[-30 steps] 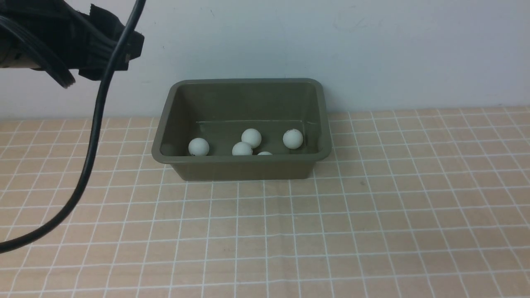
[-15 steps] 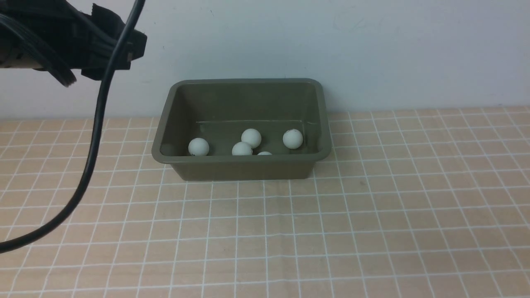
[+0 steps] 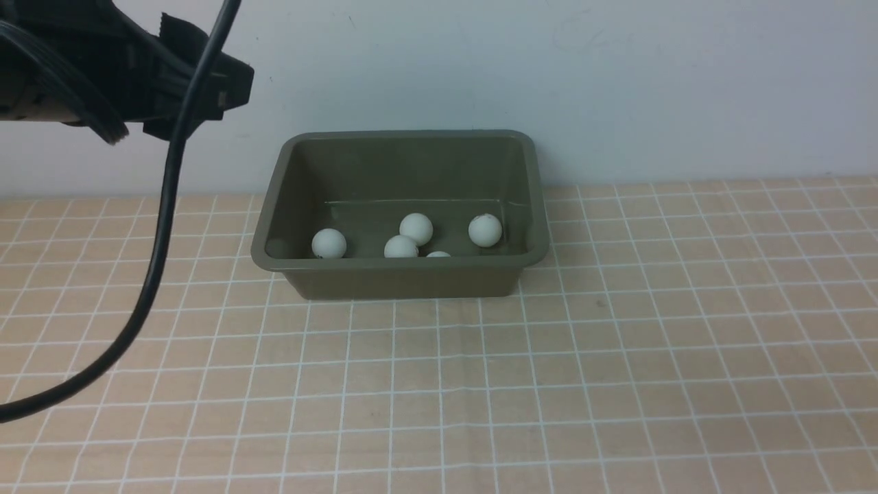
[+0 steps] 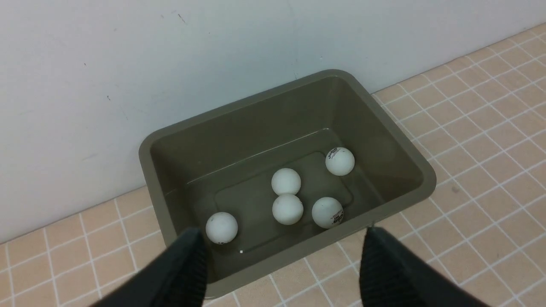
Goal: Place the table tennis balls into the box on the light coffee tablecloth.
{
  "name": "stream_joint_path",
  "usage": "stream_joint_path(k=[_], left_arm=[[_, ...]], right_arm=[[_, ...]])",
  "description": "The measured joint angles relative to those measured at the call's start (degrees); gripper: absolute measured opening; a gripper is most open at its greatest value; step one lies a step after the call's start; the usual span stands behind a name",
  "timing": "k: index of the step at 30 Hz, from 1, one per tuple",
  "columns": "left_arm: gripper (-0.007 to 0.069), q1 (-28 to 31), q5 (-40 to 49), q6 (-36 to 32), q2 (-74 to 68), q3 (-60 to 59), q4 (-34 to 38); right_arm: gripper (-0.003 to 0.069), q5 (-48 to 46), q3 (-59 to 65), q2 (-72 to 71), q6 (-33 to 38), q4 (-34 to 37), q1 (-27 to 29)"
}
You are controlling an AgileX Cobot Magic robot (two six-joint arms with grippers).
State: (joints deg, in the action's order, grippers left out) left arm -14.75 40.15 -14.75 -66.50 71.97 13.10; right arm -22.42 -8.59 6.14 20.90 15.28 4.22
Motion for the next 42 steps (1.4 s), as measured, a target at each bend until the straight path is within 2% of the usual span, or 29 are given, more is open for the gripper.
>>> stream_joint_path(k=[8, 18, 24, 30, 42], left_arm=[[0.0403, 0.0, 0.2, 0.0, 0.0, 0.0, 0.1], [0.0403, 0.0, 1.1, 0.0, 0.0, 0.0, 0.1], [0.0403, 0.0, 1.7, -0.1, 0.0, 0.0, 0.1], [0.0403, 0.0, 1.6, -1.5, 0.0, 0.0, 0.4], [0.0403, 0.0, 1.6, -1.6, 0.0, 0.0, 0.9]], right_arm=[[0.0468, -0.1, 3.7, -2.4, 0.0, -0.1, 0.0], [0.0468, -5.4, 7.1, -5.9, 0.0, -0.1, 0.0], [0.0468, -5.8, 7.1, -6.7, 0.0, 2.8, -1.4], [0.0468, -6.1, 7.2, -6.7, 0.0, 1.8, -4.5], [0.0468, -3.4, 9.5, -6.7, 0.0, 1.4, -4.6]])
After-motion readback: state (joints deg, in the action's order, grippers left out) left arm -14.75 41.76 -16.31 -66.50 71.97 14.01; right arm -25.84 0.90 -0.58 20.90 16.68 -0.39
